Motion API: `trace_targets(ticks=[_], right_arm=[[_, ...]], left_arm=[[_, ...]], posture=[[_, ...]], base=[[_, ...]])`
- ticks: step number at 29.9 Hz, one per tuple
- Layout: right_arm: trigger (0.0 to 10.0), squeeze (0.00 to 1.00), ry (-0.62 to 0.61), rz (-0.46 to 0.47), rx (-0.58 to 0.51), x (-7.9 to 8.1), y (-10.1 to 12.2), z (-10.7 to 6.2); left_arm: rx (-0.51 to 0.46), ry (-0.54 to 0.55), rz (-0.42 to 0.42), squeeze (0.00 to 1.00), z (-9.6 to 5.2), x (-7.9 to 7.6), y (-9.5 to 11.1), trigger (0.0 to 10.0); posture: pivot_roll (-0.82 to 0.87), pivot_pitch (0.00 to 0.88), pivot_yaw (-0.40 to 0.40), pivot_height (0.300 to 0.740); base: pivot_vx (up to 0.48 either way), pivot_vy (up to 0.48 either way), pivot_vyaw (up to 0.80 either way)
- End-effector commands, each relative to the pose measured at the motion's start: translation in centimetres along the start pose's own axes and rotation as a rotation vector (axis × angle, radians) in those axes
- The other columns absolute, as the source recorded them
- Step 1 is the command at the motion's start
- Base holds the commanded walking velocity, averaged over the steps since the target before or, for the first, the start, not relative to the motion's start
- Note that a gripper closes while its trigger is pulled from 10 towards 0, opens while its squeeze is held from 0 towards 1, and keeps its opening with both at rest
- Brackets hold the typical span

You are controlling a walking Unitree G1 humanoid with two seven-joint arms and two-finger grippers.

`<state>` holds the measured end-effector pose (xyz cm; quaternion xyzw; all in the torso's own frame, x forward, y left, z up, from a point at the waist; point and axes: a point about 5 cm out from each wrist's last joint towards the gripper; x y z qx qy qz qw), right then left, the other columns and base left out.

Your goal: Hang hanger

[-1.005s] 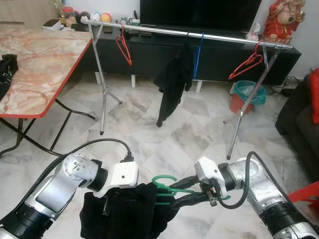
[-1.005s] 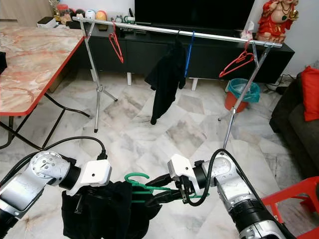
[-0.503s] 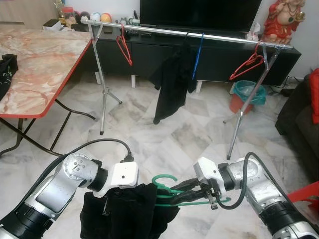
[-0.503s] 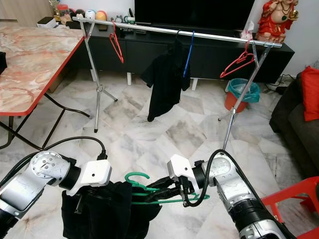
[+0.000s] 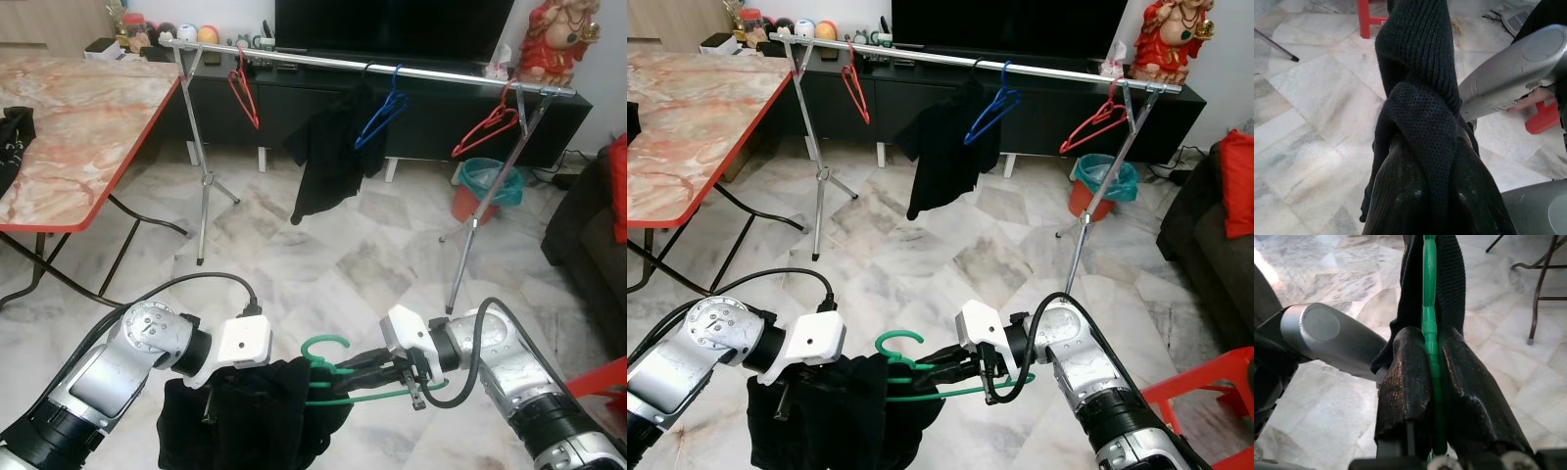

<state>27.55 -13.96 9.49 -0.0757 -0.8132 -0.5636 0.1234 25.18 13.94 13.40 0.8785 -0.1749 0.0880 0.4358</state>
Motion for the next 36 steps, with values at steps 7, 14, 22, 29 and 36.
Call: trace_targets(ticks=[7,14,22,29,36], right_arm=[[0.0,0.00,0.000,0.010,0.023,0.0,-0.4,0.1],[0.0,0.00,-0.004,0.007,0.019,-0.1,-0.3,0.1],[0.0,0.00,-0.003,0.007,0.014,-0.1,-0.2,0.1],[0.0,0.00,-0.011,-0.001,0.007,-0.3,0.1,0.1],[0.0,0.00,-0.028,0.002,0.001,-0.5,0.2,-0.2]], left_arm=[[-0.180,0.116,0.056,0.00,-1.7,2.1,3.1,10.0],[-0.201,0.097,0.030,0.98,-2.0,1.9,3.1,10.0],[-0.202,0.107,0.055,0.00,-2.1,2.0,3.3,10.0],[-0.209,0.057,0.024,0.00,-2.1,1.4,3.3,10.0],[-0.209,0.053,-0.006,0.00,-2.2,1.1,3.0,0.0]], posture=[[0.03,0.000,-0.063,0.740],[0.03,0.000,-0.059,0.740],[0.03,0.000,-0.058,0.740],[0.03,0.000,-0.059,0.740],[0.03,0.000,-0.060,0.740]], base=[[0.000,0.000,0.00],[0.000,0.000,0.00],[0.000,0.000,0.00],[0.000,0.000,0.00],[0.000,0.000,0.00]])
Point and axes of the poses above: a point about 5 cm out from each wrist's last joint towards the gripper, its own z axis pointing out of the wrist towards the gripper, its own y axis along the axis of the wrist's last joint, x = y × z, and after that the axes turned 15 degrees about z, right-handed
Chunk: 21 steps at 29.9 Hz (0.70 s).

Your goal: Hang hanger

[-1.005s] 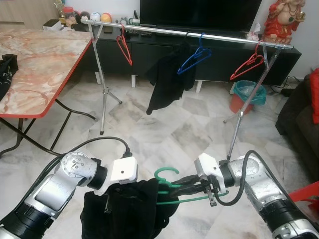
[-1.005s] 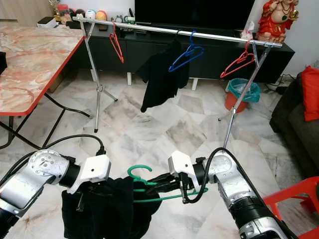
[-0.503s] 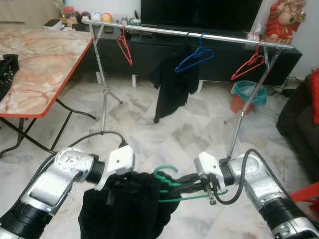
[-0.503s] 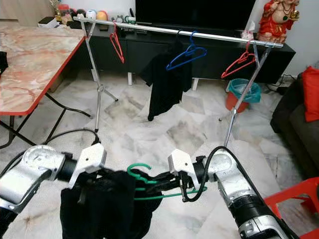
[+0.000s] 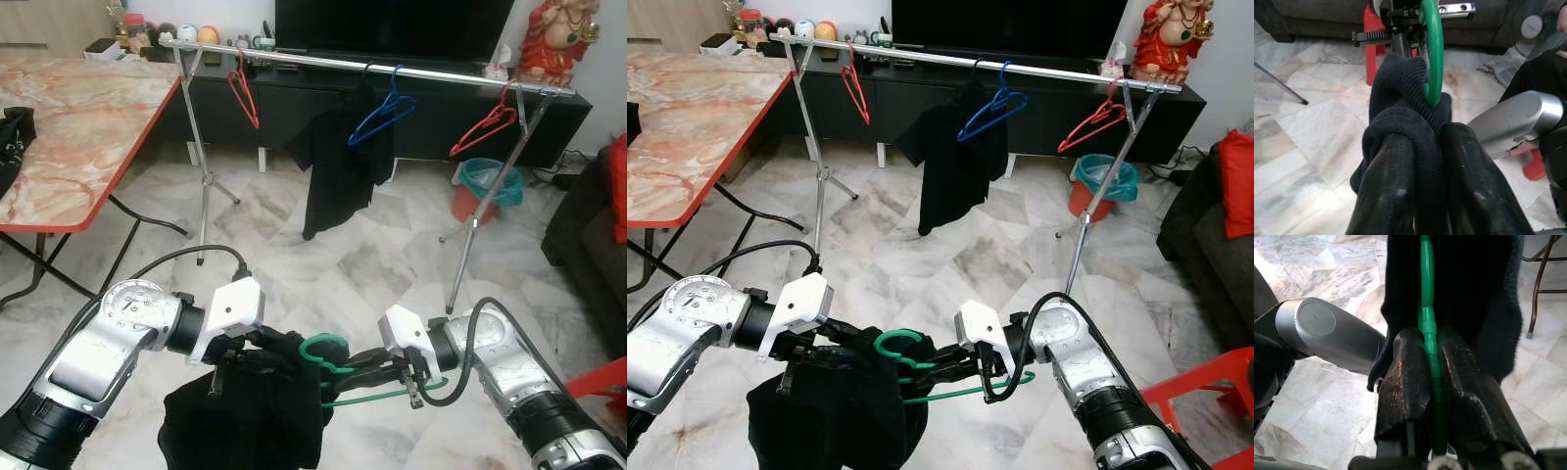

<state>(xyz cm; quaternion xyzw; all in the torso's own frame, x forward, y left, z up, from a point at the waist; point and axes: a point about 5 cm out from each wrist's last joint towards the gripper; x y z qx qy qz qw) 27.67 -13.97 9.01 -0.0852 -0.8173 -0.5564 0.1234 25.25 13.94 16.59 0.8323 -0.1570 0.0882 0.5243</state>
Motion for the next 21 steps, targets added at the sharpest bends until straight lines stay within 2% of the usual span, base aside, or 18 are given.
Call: trace_targets(ticks=[1,14,21], right_arm=[[0.0,0.00,-0.018,-0.014,-0.014,-0.31,0.60,-0.39],[0.0,0.00,-0.033,-0.021,-0.039,-0.59,1.20,-0.42],[0.0,0.00,-0.018,-0.016,-0.033,-0.33,0.82,-0.29]], left_arm=[[-0.018,-0.006,0.021,0.00,-0.15,0.00,0.70,0.0],[-0.020,-0.020,-0.003,0.00,-0.27,-0.28,0.58,0.0],[-0.007,-0.001,-0.017,0.00,-0.88,-0.47,0.33,0.0]], posture=[[0.03,0.000,-0.060,0.740],[0.03,0.000,-0.056,0.740],[0.04,0.000,-0.057,0.740]], base=[[0.000,0.000,0.00],[0.000,0.000,0.00],[0.000,0.000,0.00]])
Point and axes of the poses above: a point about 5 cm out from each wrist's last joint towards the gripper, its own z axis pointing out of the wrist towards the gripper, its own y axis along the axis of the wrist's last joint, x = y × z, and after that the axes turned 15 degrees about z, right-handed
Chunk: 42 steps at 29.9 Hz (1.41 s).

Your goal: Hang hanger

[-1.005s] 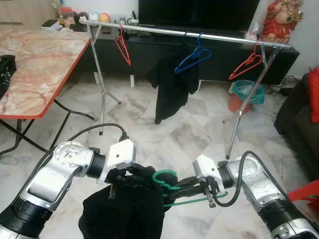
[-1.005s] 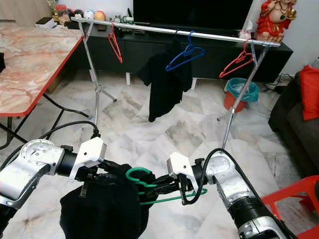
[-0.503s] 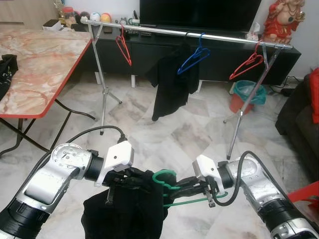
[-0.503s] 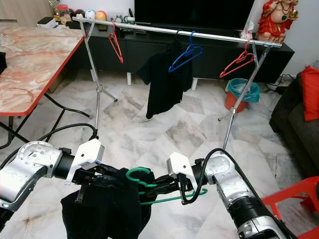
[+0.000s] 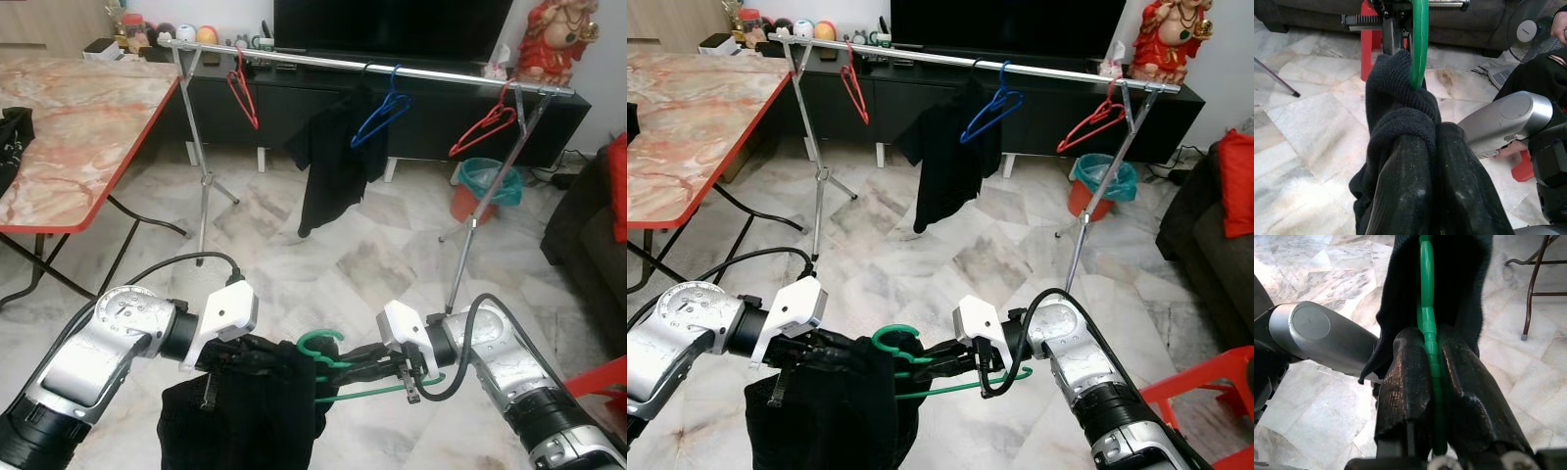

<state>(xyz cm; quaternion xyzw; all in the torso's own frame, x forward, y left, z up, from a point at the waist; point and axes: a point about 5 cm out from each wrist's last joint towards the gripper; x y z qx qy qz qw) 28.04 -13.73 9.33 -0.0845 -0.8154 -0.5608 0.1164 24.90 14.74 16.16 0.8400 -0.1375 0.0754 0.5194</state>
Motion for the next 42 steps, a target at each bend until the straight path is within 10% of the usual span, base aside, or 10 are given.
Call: trace_targets(ticks=[1,29,30,32,33,34,42], right_arm=[[0.0,0.00,-0.001,-0.005,-0.017,0.0,0.2,-0.4],[0.0,0.00,-0.332,0.041,-0.037,-0.7,-2.0,-6.0],[2.7,0.00,-0.368,0.057,-0.069,-0.8,-2.1,-6.3],[3.3,0.00,-0.377,0.062,-0.078,-0.8,-2.1,-6.3],[10.0,0.00,-0.387,0.061,-0.102,-0.5,-2.2,-6.3],[10.0,0.00,-0.433,0.072,-0.124,-0.6,-2.5,-6.3],[10.0,0.00,-0.404,0.147,-0.316,0.2,-2.1,-4.9]], left_arm=[[-0.020,0.007,0.029,0.00,-0.5,0.1,0.8,0.0],[0.134,0.401,-0.190,0.00,-9.5,-3.2,-2.8,0.0],[0.151,0.516,-0.173,0.00,-10.2,-3.1,-3.3,0.0],[0.156,0.545,-0.167,0.00,-10.3,-3.1,-3.4,1.8],[0.139,0.611,-0.195,0.00,-10.4,-3.6,-3.7,3.9],[0.156,0.691,-0.224,0.00,-10.5,-4.0,-4.3,9.3],[0.147,1.028,-0.298,0.00,-9.9,-4.8,-6.3,10.0]], posture=[[0.04,0.000,-0.058,0.740],[0.05,0.000,-0.058,0.740],[0.05,0.000,-0.055,0.740],[0.05,0.000,-0.055,0.740],[0.05,0.000,-0.050,0.740],[0.05,0.000,-0.048,0.740],[0.05,0.000,-0.042,0.740]], base=[[0.000,0.000,0.00],[0.000,0.000,0.00],[0.000,0.000,0.00],[0.000,0.000,0.00],[0.000,0.000,0.00],[0.000,0.000,0.00],[0.000,0.000,0.00]])
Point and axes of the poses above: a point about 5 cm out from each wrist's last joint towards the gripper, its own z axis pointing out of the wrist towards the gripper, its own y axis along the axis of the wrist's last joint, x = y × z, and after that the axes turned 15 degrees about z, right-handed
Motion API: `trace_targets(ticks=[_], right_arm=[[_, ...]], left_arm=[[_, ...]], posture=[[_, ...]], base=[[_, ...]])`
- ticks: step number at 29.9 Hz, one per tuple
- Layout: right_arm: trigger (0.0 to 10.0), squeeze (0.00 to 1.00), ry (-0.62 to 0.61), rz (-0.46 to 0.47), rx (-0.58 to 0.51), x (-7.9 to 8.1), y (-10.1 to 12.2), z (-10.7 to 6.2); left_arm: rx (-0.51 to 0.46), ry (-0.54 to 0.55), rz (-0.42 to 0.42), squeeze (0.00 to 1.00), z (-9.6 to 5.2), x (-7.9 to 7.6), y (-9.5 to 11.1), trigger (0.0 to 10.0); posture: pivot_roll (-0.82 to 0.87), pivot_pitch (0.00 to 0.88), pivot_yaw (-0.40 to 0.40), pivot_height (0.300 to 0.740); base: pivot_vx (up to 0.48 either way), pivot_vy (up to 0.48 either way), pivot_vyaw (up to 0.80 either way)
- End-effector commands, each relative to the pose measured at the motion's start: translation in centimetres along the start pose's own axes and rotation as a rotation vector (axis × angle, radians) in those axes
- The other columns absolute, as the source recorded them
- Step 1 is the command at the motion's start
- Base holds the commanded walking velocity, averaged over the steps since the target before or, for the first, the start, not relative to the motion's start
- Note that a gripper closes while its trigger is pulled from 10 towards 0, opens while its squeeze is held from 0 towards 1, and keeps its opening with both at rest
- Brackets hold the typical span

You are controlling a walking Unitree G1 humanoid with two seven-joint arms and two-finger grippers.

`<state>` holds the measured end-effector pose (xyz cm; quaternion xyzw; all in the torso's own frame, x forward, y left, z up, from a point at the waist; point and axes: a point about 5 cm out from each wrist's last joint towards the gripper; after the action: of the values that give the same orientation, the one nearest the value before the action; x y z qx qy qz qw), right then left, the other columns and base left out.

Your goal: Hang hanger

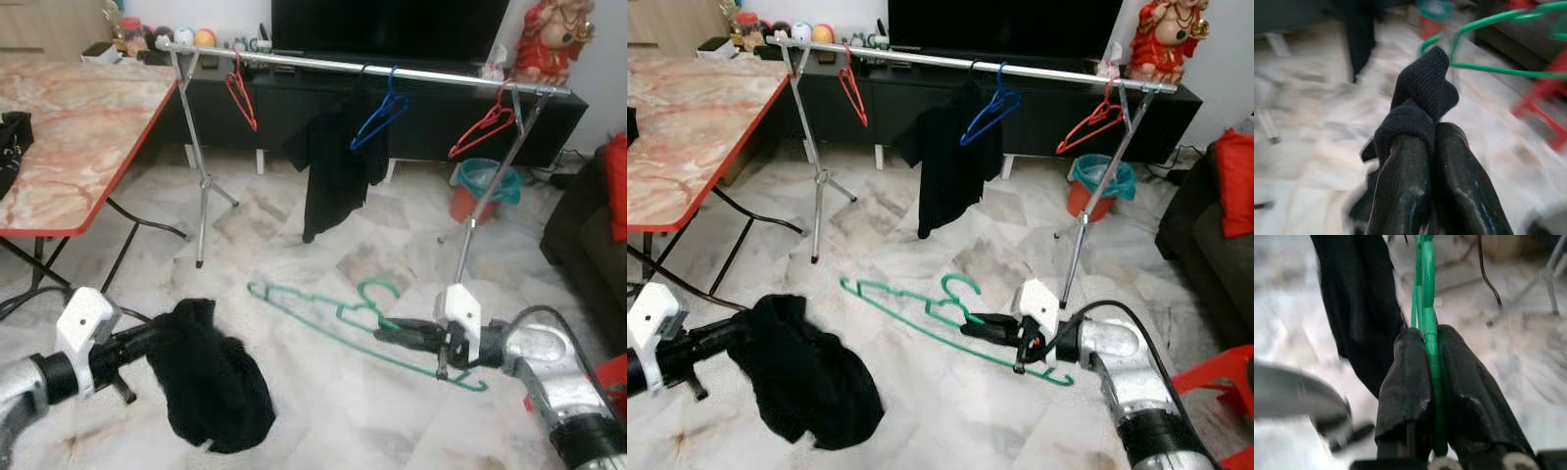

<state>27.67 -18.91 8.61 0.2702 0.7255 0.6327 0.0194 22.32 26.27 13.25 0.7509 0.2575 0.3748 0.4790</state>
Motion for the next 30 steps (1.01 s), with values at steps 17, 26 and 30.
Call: trace_targets(ticks=[17,26,30], right_arm=[[10.0,0.00,-0.968,0.036,-0.456,-3.3,0.2,0.5],[10.0,0.00,-1.127,0.048,-0.507,-2.1,-1.8,0.4],[10.0,0.00,-1.163,0.036,-0.542,-2.2,-1.2,0.2]], left_arm=[[-0.100,0.569,-0.154,0.00,5.0,-2.5,0.1,10.0],[-0.168,0.665,-0.103,0.00,6.3,-2.3,2.1,10.0],[-0.197,0.675,-0.104,0.00,6.4,-2.1,2.8,10.0]], posture=[[0.07,0.000,-0.045,0.740],[0.06,0.000,-0.045,0.740],[0.04,0.000,-0.042,0.740]], base=[[0.000,0.000,0.00],[0.000,0.000,0.00],[0.000,0.232,0.00]])
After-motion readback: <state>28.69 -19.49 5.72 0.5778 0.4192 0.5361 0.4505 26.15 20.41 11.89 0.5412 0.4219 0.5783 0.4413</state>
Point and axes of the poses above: a point about 5 cm out from each wrist's last joint towards the gripper, its own z axis pointing out of the wrist towards the gripper, its own y axis along the axis of the wrist's last joint, x = y × z, and after that the axes turned 15 degrees about z, right-handed
